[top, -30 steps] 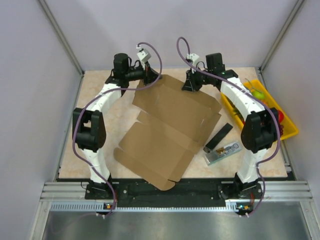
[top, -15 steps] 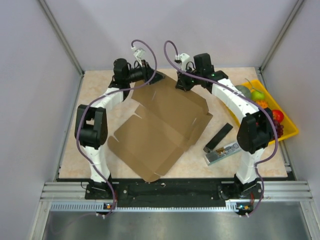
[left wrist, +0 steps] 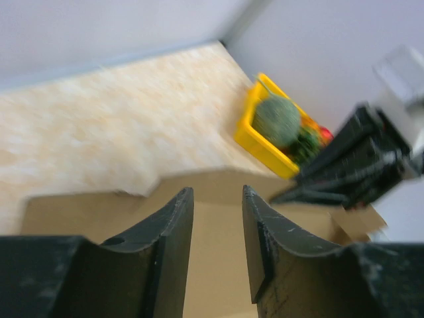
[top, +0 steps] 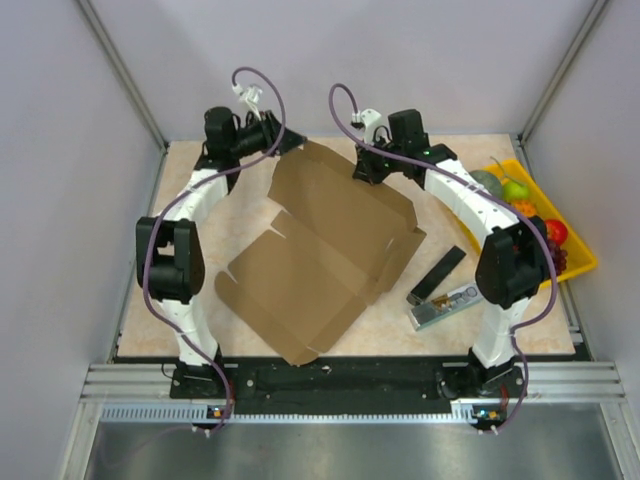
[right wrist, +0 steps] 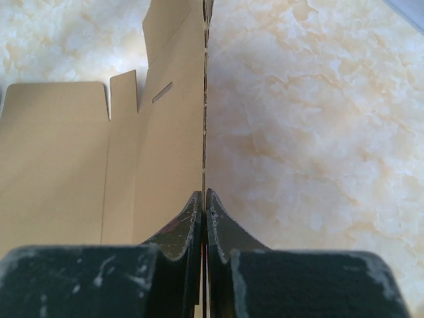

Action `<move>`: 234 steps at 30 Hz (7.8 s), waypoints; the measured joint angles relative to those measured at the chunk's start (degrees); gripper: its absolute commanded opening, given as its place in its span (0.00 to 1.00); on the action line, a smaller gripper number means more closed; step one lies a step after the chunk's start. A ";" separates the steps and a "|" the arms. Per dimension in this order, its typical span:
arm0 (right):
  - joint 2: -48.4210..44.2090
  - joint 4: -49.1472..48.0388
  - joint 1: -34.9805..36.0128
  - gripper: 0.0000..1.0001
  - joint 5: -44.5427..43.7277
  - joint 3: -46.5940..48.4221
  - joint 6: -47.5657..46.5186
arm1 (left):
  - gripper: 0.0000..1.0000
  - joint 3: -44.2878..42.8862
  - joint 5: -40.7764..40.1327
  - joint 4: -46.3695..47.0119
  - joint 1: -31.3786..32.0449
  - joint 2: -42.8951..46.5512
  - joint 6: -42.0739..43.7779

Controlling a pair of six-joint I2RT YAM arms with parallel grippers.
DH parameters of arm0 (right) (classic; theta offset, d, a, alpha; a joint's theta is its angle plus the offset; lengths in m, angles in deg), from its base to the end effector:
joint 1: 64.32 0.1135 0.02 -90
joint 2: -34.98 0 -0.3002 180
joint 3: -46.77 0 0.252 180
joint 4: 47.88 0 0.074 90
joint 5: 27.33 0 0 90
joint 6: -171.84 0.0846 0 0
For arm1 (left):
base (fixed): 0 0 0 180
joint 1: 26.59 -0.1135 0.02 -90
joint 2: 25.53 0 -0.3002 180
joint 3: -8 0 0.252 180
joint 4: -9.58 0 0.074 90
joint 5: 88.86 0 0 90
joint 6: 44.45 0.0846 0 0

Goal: Fold the paper box

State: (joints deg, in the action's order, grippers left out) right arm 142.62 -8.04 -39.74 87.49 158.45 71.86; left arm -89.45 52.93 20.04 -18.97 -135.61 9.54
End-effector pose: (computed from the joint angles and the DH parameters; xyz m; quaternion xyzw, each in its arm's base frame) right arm 0.4260 0.2339 0.3291 -0.3517 0.8011 0.2463 0.4170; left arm 0.4820 -0.1316 0.3356 0.1347 0.7025 -0.5239 0.4624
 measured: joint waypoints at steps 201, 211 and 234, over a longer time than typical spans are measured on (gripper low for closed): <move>4.76 8.31 -6.23 0.00 18.47 3.37 -13.81 | 0.62 29.44 -22.53 -21.35 9.14 10.43 13.64; 4.72 8.28 -6.23 0.00 18.01 3.34 -13.16 | 0.76 30.91 -26.71 -23.15 2.49 15.69 13.09; 4.63 8.20 -6.29 0.00 18.45 3.34 -12.48 | 0.09 33.70 -23.67 -17.77 4.48 11.02 9.44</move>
State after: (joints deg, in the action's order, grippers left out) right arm 147.25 0.15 -46.04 105.94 161.80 59.38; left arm -55.75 29.26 2.27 -14.49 -124.60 18.98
